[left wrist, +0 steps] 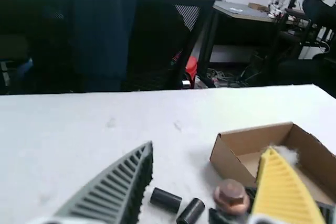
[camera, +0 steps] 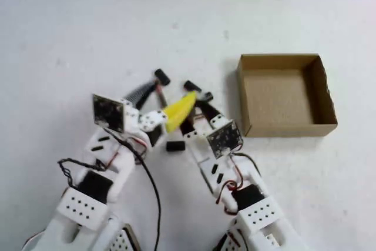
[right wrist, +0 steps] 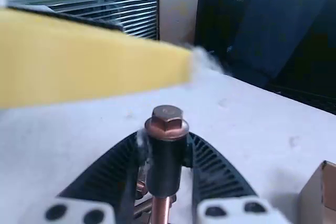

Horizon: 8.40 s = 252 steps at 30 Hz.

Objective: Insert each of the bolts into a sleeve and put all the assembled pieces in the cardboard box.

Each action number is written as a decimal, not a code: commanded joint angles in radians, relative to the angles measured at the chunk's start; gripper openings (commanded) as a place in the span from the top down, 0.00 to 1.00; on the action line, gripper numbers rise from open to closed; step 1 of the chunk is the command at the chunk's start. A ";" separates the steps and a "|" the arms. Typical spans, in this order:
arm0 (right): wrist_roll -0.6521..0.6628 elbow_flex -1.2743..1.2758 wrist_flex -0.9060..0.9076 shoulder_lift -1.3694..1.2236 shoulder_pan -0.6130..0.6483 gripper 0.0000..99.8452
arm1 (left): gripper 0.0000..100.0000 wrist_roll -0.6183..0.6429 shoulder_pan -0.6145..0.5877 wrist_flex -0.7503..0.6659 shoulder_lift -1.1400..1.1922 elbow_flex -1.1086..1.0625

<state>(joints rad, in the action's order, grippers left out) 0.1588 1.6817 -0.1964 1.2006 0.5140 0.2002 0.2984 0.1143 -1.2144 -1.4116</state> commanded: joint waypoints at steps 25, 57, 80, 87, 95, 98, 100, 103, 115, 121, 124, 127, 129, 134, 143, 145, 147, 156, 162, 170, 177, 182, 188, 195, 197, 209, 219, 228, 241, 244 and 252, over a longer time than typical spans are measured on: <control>0.008 -0.402 0.720 0.018 -0.200 0.98 | 0.98 -0.109 -0.186 0.709 -0.414 0.186; 0.051 -1.234 1.066 -0.730 -0.533 0.98 | 0.98 -0.160 -0.308 0.977 -0.607 -0.189; 0.109 -1.811 0.998 -1.659 -0.599 0.95 | 0.98 -0.167 -0.308 0.956 -0.607 -0.232; 0.110 -1.814 0.997 -1.667 -0.593 0.77 | 0.98 -0.167 -0.308 0.956 -0.607 -0.233; 0.110 -1.806 1.026 -1.541 -0.593 0.81 | 0.98 -0.167 -0.308 0.956 -0.607 -0.233; 0.110 -1.811 1.106 -1.465 -0.581 0.82 | 0.98 -0.167 -0.309 0.956 -0.607 -0.227; 0.110 -1.806 1.161 -1.405 -0.561 0.82 | 0.98 -0.167 -0.309 0.956 -0.607 -0.224; 0.106 -1.806 1.239 -1.330 -0.515 0.82 | 0.98 -0.167 -0.309 0.956 -0.607 -0.224; 0.100 -1.806 1.461 -1.234 -0.298 0.82 | 0.98 -0.167 -0.309 0.956 -0.607 -0.224; -0.181 -1.771 1.477 -1.234 -0.246 0.82 | 0.98 -0.167 -0.309 0.956 -0.607 -0.226; -0.301 -1.709 1.422 -1.236 -0.223 0.82 | 0.98 -0.167 -0.309 0.956 -0.607 -0.227; -0.379 -1.613 1.320 -1.236 -0.203 0.82 | 0.98 -0.167 -0.309 0.956 -0.607 -0.229; -0.430 -1.545 1.242 -1.236 -0.191 0.82 | 0.98 -0.167 -0.309 0.956 -0.607 -0.229; -0.516 -1.422 1.106 -1.236 -0.160 0.82 | 0.98 -0.167 -0.309 0.956 -0.607 -0.230; -0.657 -1.272 0.951 -1.236 -0.160 0.82 | 0.98 -0.167 -0.309 0.956 -0.607 -0.230; -0.669 -1.238 0.901 -1.236 -0.156 0.82 | 0.98 -0.167 -0.309 0.957 -0.607 -0.230; -0.674 -1.215 0.858 -1.236 -0.157 0.82 | 0.98 -0.167 -0.309 0.959 -0.607 -0.230; -0.672 -1.197 0.774 -1.267 -0.170 0.82 | 0.98 -0.167 -0.309 0.959 -0.607 -0.232; -0.672 -1.240 0.796 -1.356 -0.182 0.82 | 0.98 -0.167 -0.309 0.959 -0.607 -0.232; -0.672 -1.240 0.843 -1.363 -0.185 0.83 | 0.98 -0.167 -0.309 0.959 -0.607 -0.232; -0.566 -1.244 0.840 -1.363 -0.225 0.96 | 0.98 -0.167 -0.309 0.961 -0.607 -0.232; -0.457 -1.238 0.843 -1.365 -0.225 0.93 | 0.98 -0.167 -0.309 0.961 -0.607 -0.232; -0.344 -1.221 0.845 -1.363 -0.265 0.93 | 0.98 -0.167 -0.309 0.961 -0.607 -0.233; -0.075 -1.214 0.900 -1.354 -0.291 0.93 | 0.98 -0.167 -0.309 0.954 -0.607 -0.249; 0.006 -1.214 0.900 -1.356 -0.291 0.93 | 0.98 -0.169 -0.309 0.928 -0.607 -0.264; 0.265 -1.281 0.900 -1.354 -0.331 0.93 | 0.98 -0.169 -0.309 0.911 -0.607 -0.279; 0.408 -1.284 0.901 -1.214 -0.311 0.93 | 0.98 -0.169 -0.309 0.911 -0.607 -0.279; 0.442 -1.511 1.241 -1.181 -0.260 0.93 | 0.98 -0.169 -0.309 0.911 -0.607 -0.281; 0.514 -1.648 1.264 -1.452 -0.252 0.86 | 0.98 -0.169 -0.309 0.913 -0.607 -0.281; 0.514 -1.709 1.267 -1.531 -0.246 0.87 | 0.98 -0.169 -0.309 0.914 -0.607 -0.281; 0.514 -1.841 1.330 -1.661 -0.245 0.87 | 0.98 -0.169 -0.309 0.913 -0.607 -0.281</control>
<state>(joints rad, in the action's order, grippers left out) 0.6605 -0.0752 1.1063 -0.4565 0.2608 0.0376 -0.0038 1.0503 -1.8128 -1.6955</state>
